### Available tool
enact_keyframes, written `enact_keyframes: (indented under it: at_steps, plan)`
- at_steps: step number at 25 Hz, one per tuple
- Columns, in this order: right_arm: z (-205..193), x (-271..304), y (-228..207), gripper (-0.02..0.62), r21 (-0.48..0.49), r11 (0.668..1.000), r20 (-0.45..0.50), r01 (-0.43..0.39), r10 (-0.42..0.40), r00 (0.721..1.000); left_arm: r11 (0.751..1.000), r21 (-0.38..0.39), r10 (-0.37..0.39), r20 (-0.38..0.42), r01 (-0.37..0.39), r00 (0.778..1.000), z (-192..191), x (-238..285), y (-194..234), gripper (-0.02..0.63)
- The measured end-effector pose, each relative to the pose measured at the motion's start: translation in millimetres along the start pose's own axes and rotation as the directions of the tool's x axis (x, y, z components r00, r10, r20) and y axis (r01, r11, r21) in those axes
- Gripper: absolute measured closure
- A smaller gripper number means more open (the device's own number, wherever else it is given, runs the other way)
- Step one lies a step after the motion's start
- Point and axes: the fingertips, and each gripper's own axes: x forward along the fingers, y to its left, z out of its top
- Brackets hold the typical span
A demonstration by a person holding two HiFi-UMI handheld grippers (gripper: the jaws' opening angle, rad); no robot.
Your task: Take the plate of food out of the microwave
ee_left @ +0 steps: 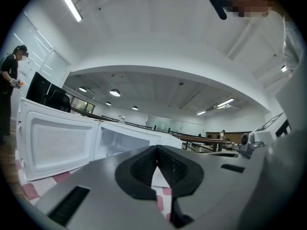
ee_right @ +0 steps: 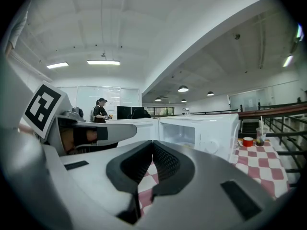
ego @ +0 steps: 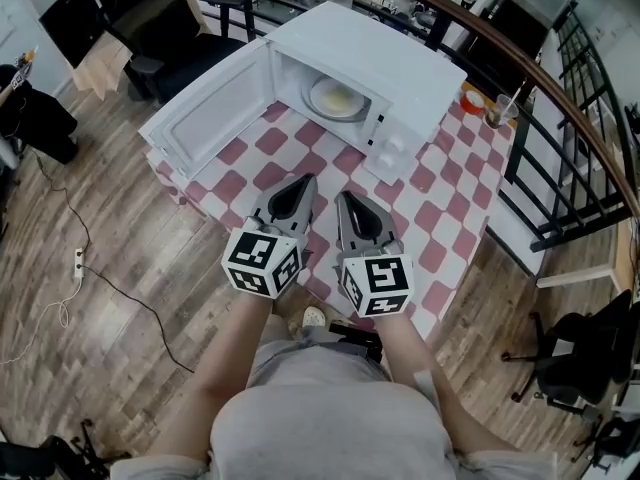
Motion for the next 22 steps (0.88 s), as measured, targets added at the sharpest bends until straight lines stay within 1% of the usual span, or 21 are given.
enact_keyframes:
  at_steps: [5,11,16,22]
  plan:
    - [0.4,8.6,-3.4,0.571,0.007,0.999,0.001,0.038,-0.038,0.999,1.0,-0.004,-0.03,-0.008,0.03,1.0,0.8,9.0,9.1,0.601]
    - [2.3,26.8,-9.1,0.569,0.017,0.994,-0.007,0.109,-0.109,0.994,0.996,-0.019,-0.088,-0.037,0.088,0.995,-0.8,27.7,27.2,0.601]
    - [3.7,42.5,-13.3,0.569,0.023,0.986,-0.015,0.168,-0.167,0.986,0.991,-0.028,-0.131,-0.052,0.13,0.99,1.0,44.0,45.5,0.601]
    - [2.9,61.9,-18.3,0.569,0.034,0.976,-0.029,0.216,-0.215,0.976,0.981,-0.039,-0.191,-0.075,0.188,0.979,2.2,63.4,60.1,0.601]
